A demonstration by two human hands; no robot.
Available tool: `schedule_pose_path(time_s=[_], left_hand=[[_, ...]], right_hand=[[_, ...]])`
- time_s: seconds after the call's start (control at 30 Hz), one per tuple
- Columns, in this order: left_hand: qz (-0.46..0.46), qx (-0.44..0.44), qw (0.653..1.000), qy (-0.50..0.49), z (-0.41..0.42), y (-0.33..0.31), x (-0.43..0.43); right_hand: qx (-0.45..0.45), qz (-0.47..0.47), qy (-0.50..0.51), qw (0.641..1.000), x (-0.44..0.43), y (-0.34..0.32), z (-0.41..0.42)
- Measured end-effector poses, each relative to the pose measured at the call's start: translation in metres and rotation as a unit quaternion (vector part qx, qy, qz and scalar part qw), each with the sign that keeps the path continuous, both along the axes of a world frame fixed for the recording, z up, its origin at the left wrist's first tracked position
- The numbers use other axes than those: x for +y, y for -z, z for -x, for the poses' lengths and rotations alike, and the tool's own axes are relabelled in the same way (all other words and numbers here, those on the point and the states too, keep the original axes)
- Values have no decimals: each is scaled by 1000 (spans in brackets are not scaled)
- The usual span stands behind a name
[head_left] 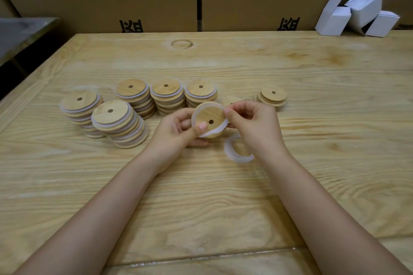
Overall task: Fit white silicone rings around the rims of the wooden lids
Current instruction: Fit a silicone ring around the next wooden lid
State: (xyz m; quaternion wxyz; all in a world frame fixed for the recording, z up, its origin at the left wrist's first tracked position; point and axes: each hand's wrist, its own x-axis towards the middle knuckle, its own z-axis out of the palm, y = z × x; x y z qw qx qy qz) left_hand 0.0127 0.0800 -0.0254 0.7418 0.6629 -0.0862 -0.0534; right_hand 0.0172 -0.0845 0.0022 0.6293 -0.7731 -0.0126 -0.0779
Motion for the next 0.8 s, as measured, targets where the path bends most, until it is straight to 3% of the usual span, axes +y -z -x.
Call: schedule_pose_path(time_s=[0.1, 0.27, 0.6, 0.8], left_hand=[[-26, -5, 1000, 5, 1, 0, -1], [5, -7, 999, -36, 1, 0, -2], [86, 19, 995, -56, -3, 1, 2], [106, 26, 993, -44, -3, 0, 3]], right_hand=[[-38, 83, -2, 996, 3, 1, 1], [-84, 122, 23, 989, 9, 4, 6], [15, -10, -10, 1000, 4, -3, 4], [29, -21, -50, 998, 0, -5, 2]])
